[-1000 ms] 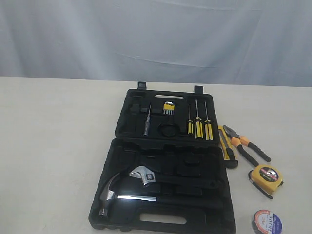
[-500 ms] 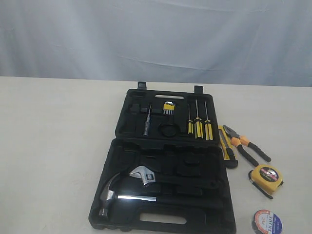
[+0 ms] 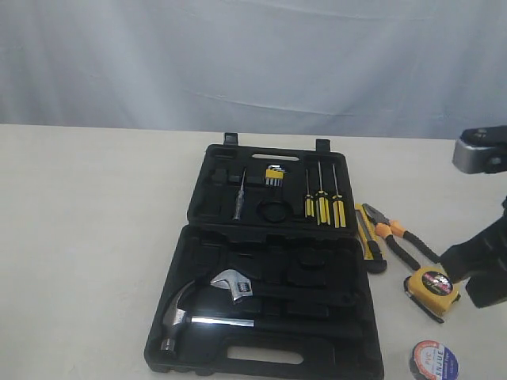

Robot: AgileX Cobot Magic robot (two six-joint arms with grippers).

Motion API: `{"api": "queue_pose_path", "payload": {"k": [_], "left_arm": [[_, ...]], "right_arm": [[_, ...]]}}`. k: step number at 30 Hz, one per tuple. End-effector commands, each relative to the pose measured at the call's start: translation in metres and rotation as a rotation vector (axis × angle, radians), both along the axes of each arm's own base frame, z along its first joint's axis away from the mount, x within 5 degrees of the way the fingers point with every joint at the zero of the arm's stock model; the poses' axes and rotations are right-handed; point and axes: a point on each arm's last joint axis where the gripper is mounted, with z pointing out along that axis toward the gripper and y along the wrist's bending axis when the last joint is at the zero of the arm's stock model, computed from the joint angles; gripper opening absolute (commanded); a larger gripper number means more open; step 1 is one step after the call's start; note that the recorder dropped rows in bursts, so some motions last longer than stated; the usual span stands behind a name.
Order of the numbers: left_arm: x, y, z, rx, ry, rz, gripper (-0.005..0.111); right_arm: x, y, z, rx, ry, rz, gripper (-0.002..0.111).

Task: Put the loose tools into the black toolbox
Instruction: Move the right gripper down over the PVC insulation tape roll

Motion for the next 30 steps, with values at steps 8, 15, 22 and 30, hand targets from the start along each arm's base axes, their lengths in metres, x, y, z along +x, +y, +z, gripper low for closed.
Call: {"api": "queue_pose_path", "payload": {"k": [8, 15, 22, 30], "left_arm": [[0.0, 0.0, 0.0, -0.005, -0.005, -0.003, 0.0], [0.0, 0.0, 0.0, -0.005, -0.005, -0.003, 0.0], [0.0, 0.0, 0.0, -0.005, -0.005, -0.003, 0.0], [0.0, 0.0, 0.0, -0.005, -0.005, -0.003, 0.0]], "right_arm": [[0.023, -0.033, -0.046, 0.151, 0.145, -0.188, -0.001], [0.024, -0.044, -0.05, 0.038, 0.142, -0.207, 0.0], [0.02, -0.041, -0.058, 0.054, 0.163, -0.204, 0.018], [0.01, -0.036, -0.088, 0.066, 0.13, -0.239, 0.073]]}}
